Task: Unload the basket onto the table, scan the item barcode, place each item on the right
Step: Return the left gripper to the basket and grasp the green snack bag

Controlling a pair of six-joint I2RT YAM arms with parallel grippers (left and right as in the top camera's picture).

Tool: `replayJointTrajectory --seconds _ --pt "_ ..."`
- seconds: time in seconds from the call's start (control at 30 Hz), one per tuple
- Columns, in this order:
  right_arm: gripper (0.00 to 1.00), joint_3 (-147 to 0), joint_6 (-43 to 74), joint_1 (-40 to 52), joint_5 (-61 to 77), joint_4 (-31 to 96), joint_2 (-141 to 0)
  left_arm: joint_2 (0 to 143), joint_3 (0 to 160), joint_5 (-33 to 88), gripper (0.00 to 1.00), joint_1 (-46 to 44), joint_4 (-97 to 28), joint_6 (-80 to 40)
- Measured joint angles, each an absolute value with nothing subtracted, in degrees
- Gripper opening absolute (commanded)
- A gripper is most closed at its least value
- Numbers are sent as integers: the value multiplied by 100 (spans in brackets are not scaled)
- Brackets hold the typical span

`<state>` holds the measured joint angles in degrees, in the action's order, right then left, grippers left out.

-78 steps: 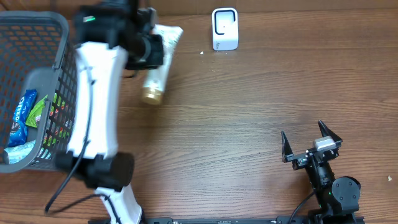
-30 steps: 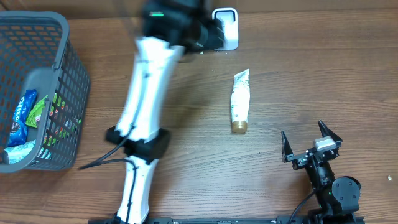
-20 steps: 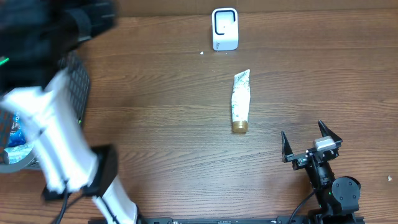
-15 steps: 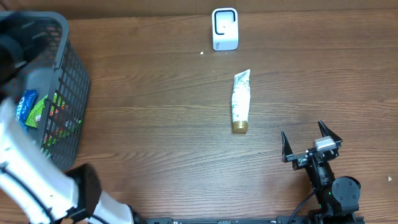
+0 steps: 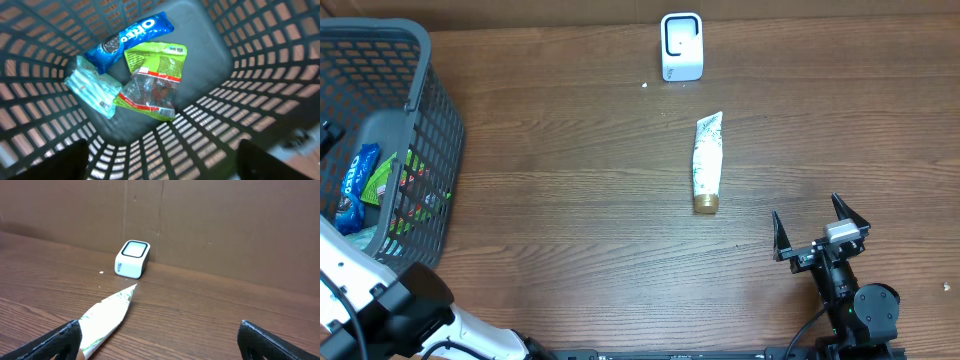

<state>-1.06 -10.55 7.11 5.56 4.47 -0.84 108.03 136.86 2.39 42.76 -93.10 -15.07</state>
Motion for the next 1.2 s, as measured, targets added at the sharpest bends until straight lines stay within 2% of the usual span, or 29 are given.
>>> replayJointTrajectory --seconds 0.2,0.37,0.5,0.73,1.2 --pt "100 -106 -1057 711 556 451 -84 11187 13402 233 95 4276 -8973 -1459" --pt "100 -106 -1052 711 556 451 -84 11703 13373 228 92 4274 -8759 -1461" --pt "100 -106 -1055 711 556 454 -84 12136 13371 228 89 4274 -8764 -1463" --pt "100 -106 -1055 711 556 449 -84 12829 13345 45 91 4274 -8844 -1503" --pt "100 -106 -1055 711 556 451 -84 12980 12978 -329 91 3979 -8477 -1702"
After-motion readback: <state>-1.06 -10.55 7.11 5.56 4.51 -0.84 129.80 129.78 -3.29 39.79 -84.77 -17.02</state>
